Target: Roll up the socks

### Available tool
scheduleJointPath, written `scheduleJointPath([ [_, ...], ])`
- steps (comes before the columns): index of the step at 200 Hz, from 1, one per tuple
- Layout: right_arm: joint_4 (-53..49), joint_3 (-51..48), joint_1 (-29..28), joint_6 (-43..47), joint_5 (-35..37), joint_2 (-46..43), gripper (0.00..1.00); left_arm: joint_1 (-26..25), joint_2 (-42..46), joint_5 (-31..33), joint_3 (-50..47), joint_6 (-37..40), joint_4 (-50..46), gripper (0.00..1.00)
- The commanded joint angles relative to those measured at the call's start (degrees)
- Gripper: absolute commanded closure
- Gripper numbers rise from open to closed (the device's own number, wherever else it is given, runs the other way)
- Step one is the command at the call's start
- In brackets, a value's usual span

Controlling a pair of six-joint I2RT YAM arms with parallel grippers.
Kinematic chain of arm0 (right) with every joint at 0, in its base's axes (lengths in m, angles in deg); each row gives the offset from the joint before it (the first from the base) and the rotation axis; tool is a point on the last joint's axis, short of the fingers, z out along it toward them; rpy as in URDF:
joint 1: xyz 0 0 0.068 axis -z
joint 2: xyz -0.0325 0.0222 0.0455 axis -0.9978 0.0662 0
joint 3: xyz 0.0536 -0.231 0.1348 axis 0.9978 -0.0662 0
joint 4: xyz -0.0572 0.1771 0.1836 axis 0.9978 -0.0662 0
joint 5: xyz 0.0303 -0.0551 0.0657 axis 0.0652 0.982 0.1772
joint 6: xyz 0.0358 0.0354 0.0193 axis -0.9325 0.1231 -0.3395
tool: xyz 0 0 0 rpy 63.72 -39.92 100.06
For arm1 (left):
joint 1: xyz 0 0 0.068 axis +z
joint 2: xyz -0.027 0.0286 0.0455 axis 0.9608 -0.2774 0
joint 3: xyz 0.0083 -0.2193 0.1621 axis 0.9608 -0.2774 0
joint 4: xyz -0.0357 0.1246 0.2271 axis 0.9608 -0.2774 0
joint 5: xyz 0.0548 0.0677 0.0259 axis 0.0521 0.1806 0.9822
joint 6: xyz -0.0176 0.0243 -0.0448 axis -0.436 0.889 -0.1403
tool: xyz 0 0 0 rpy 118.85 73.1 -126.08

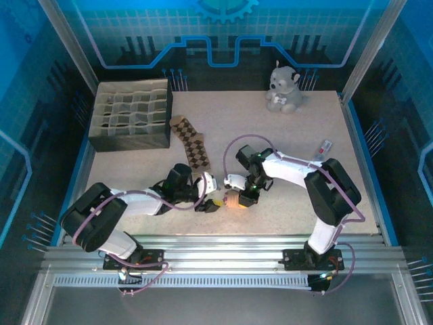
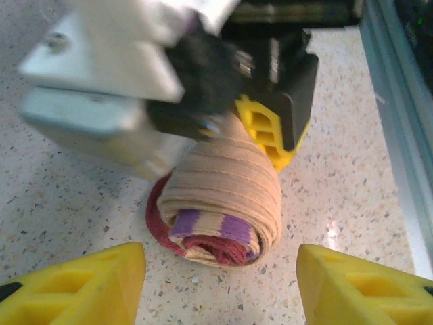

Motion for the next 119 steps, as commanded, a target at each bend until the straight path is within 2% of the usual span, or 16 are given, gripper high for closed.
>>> scheduleJointPath([
  [1,-5.4,-0.7,0.6,-0.6,-1.2,2.9,1.00,-3.2,1.9,6.4,-1.3,6.5,3.8,0.39],
  [58,-6.6,0.3,1.0,-0.9,-1.8,3.9,1.00,-11.2,2.6,15.0,-0.5,14.3,-1.1,0.37],
  [119,-8.4,1.7,1.2,-1.2,-2.4,5.1,1.00,-13.1,-3.4,19.5,4.4,19.6,-2.5,0.35],
])
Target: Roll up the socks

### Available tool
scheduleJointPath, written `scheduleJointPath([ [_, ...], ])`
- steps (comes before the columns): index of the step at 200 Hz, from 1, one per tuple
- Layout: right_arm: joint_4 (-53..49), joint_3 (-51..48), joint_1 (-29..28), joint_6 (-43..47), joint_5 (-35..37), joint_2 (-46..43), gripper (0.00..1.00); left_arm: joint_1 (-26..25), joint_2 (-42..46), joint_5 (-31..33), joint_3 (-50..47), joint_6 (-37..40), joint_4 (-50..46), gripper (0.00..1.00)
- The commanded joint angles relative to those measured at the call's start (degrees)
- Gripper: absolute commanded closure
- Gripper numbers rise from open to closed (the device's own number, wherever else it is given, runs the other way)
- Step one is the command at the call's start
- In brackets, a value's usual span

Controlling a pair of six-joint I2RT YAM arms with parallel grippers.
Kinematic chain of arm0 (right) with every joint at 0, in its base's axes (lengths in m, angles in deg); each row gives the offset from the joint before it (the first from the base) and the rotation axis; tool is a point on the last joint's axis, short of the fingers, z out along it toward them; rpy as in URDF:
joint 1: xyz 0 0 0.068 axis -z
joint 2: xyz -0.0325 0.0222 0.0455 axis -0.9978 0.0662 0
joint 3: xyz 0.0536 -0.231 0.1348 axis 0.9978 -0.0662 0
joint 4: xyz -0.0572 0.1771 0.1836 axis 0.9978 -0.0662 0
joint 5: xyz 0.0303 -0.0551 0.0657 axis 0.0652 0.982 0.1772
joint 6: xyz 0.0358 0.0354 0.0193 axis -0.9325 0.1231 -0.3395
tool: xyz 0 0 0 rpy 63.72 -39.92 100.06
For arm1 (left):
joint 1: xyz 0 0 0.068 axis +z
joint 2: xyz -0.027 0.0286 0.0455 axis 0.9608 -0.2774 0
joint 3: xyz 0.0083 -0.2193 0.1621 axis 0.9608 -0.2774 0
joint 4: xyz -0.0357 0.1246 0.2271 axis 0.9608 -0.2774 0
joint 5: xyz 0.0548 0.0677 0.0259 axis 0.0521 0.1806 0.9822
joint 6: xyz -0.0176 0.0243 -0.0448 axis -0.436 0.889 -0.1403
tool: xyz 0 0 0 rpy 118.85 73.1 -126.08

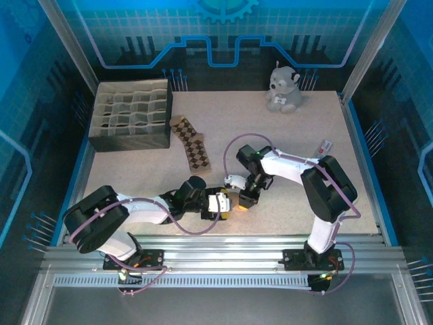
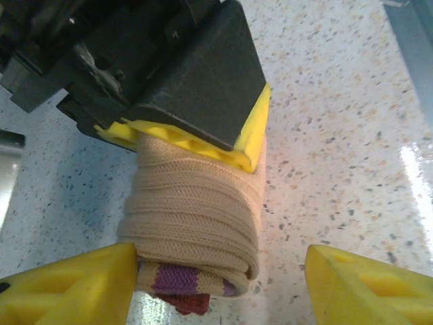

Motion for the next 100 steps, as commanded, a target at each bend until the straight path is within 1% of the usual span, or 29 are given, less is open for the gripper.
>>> scheduleJointPath([
  [1,-4.1,-0.3,0.2,-0.3,0.6,2.6,1.00,-0.7,-2.5,2.6,3.1,4.1,-1.1,0.35],
  [32,-4.9,0.5,0.2,-0.4,0.3,3.2,1.00,-0.9,-5.6,3.3,5.0,5.4,-1.6,0.35],
  [64,-5.2,1.1,0.2,-0.5,-0.1,3.5,1.00,-1.2,-7.1,4.0,5.7,5.0,-0.7,0.35],
  [75,-5.3,1.3,0.3,-0.6,-0.7,3.5,1.00,-1.3,-7.7,3.7,6.2,4.7,-1.3,0.38],
  [85,-5.3,1.5,0.3,-0.7,-0.9,3.5,1.00,-1.4,-8.0,3.9,6.4,4.1,-1.8,0.43],
  [100,-5.7,2.0,0.4,-0.9,-0.9,3.6,1.00,-1.4,-8.2,3.9,6.7,3.1,-2.9,0.57],
])
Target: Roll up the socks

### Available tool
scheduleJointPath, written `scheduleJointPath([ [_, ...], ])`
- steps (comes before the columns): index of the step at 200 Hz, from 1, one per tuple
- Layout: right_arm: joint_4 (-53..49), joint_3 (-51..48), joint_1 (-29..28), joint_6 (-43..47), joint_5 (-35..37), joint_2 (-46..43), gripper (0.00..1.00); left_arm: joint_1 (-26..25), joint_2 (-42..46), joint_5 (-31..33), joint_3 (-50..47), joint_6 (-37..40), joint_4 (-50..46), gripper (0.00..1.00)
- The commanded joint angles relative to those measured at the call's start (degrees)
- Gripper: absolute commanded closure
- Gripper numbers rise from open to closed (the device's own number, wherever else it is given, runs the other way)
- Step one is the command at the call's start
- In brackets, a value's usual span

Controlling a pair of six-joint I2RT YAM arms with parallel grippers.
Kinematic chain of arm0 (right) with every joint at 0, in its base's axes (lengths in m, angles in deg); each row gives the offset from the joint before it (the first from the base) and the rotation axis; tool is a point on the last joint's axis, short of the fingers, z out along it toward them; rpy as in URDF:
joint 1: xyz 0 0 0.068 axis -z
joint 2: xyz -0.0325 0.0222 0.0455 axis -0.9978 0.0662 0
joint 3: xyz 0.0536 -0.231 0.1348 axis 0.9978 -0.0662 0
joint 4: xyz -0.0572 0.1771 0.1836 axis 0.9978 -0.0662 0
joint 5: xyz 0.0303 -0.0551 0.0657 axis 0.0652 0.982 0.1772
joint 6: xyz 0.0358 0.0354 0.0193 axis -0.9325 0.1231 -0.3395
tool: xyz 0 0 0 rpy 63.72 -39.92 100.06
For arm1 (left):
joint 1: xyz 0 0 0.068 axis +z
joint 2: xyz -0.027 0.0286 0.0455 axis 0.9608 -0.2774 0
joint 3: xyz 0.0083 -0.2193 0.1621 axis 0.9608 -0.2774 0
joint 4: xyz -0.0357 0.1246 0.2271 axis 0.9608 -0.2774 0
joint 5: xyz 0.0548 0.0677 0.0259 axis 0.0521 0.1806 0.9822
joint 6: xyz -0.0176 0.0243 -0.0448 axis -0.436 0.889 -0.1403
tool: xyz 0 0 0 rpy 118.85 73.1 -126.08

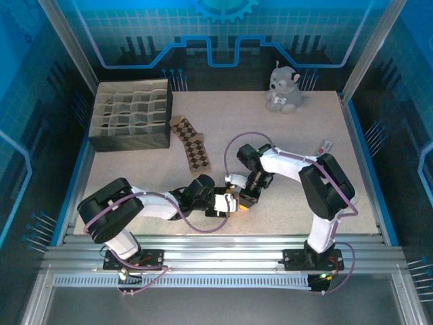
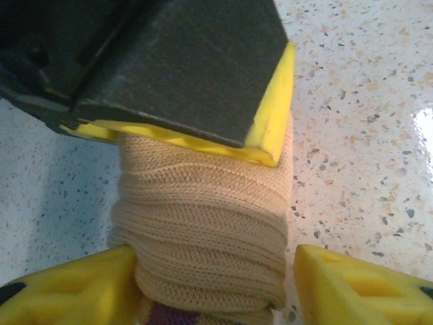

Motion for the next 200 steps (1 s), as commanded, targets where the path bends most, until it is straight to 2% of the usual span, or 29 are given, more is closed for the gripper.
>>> scheduleJointPath([
  [1,-3.2,0.4,-0.1,0.5,-0.3,2.1,1.00,-0.4,-1.4,0.3,2.0,-1.5,-2.0,0.57],
  [34,-2.8,1.0,0.4,-0.6,-0.6,1.0,1.00,-0.5,-1.5,0.0,3.1,-4.0,-6.3,0.90],
  [50,-1.7,1.1,0.9,-2.1,-0.1,-0.5,0.91,-0.5,-1.5,0.4,3.3,-6.4,-7.4,0.99],
  [58,-0.8,1.1,1.5,-3.4,0.3,-1.5,0.79,-0.5,-1.4,0.6,3.4,-7.6,-7.9,1.00],
  [78,2.1,0.6,2.9,-7.0,1.7,-4.7,0.62,-0.5,-1.2,1.3,3.6,-11.5,-8.9,1.00],
  [103,6.6,-0.9,4.0,-13.6,5.2,-10.4,0.52,-0.5,-0.8,4.0,3.8,-17.0,-9.8,1.00],
  [121,9.9,-2.5,4.3,-19.2,8.0,-15.1,0.50,-0.5,-0.3,6.5,4.1,-21.8,-10.5,1.00],
  [144,14.1,-5.1,4.3,-30.7,13.9,-21.9,0.49,-0.5,0.2,8.7,5.6,-29.2,-12.7,1.00],
  [169,19.3,-10.1,4.3,-47.9,18.5,-30.1,0.46,-0.2,0.3,8.6,7.7,-37.6,-14.3,1.00],
  [200,30.0,-22.2,2.3,-69.0,21.8,-41.8,0.43,0.2,0.4,7.2,10.0,-45.6,-15.1,1.00],
])
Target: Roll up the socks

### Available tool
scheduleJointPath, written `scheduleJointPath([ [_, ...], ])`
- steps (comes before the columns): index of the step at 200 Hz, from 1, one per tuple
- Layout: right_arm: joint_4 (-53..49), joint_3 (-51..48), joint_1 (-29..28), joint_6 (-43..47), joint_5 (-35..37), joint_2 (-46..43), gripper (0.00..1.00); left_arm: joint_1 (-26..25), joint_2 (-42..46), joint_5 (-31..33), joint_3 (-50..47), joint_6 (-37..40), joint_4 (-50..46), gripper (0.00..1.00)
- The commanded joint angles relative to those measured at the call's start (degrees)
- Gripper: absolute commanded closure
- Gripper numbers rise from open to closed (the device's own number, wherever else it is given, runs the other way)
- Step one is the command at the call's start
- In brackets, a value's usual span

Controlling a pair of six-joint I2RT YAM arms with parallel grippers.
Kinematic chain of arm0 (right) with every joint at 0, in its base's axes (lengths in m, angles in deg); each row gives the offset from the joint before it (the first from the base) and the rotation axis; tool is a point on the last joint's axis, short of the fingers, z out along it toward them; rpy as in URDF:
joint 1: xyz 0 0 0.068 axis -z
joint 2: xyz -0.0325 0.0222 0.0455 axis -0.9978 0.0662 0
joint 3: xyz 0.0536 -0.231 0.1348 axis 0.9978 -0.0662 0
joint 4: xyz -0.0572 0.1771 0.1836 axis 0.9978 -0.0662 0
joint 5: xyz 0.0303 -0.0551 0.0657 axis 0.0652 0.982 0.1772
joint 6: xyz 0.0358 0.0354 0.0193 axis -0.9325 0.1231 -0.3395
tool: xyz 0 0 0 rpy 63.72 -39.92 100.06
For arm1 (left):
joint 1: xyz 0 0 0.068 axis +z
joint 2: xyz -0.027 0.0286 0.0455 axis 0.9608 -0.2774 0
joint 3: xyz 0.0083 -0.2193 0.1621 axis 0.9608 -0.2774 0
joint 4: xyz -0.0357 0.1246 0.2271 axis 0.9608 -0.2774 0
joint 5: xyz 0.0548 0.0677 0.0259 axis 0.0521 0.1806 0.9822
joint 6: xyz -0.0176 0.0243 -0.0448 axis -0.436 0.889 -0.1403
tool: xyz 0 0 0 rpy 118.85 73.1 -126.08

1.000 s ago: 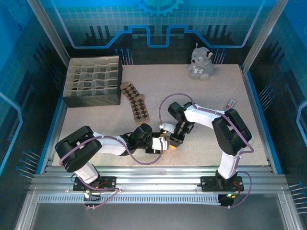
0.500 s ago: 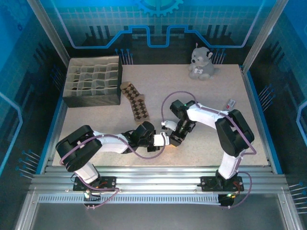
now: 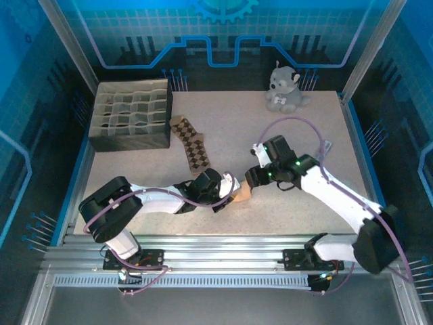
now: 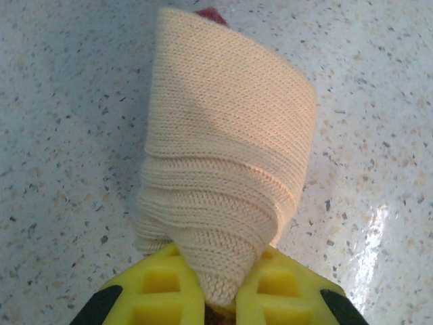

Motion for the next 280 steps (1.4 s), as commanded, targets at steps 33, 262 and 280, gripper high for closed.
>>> scheduleJointPath([
  [33,16.3,-16.7,-5.5,-37.3,9.8,-13.9,0.42,0.5,0.1,-0.6,3.1,-14.1,-3.1,1.00],
  [262,33.3,-20.1,-10.1,-63.0,11.4,10.2,0.38,1.9,-5.8,-8.5,-2.0,-33.6,7.4,1.00],
  [280,33.0,-19.0,-9.8,-62.2,10.5,12.0,0.38,2.6,-6.3,-10.0,-2.4,-35.0,9.0,1.00],
])
